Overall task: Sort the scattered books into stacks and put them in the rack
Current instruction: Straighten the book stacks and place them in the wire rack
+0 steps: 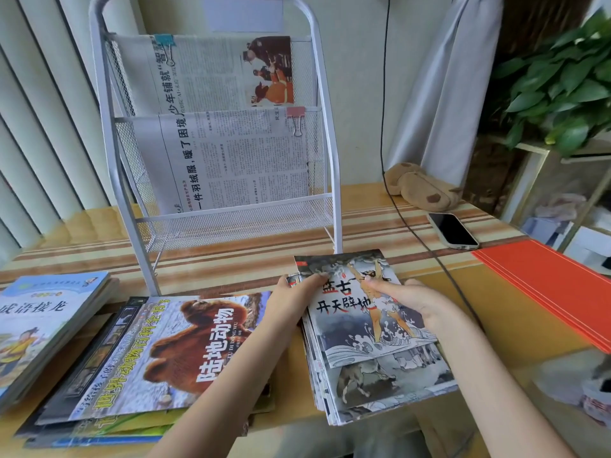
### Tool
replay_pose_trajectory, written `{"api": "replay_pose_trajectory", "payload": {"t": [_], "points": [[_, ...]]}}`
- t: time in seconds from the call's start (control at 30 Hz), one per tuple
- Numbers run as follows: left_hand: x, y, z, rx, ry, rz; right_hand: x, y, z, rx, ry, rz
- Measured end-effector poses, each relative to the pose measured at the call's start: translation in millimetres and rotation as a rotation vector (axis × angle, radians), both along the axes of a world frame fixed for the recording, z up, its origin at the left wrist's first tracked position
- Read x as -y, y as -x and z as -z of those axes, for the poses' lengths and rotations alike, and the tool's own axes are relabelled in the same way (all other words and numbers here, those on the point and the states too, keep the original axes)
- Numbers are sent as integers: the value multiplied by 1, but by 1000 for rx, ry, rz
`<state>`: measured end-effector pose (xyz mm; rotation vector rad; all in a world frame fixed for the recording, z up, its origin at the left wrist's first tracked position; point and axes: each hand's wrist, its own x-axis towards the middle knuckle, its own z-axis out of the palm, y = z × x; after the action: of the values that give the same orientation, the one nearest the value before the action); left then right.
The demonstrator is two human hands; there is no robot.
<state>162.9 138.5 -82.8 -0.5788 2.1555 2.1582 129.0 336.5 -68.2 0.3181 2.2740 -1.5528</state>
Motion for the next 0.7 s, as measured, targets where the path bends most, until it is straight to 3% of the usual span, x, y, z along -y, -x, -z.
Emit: {"api": "replay_pose_trajectory", "payload": {"t": [0.17, 0.3, 0.43, 0.53, 0.63, 0.7], "points": [[-3, -8, -3, -49, 68, -27, 1, -11, -5, -68, 85, 21], [-11, -23, -27, -458, 111, 17, -1, -22, -19, -356, 292, 61], [-5, -24, -62, -823, 312, 112, 4, -16, -29, -710, 474, 103], [7, -17, -61, -821, 367, 161, 7, -10, -25, -721, 517, 54], [24, -14, -42, -668, 217, 254, 5, -8, -15, -649, 471, -41], [31, -9, -26, -595, 291, 338, 1, -6, -4, -617, 474, -30]]}}
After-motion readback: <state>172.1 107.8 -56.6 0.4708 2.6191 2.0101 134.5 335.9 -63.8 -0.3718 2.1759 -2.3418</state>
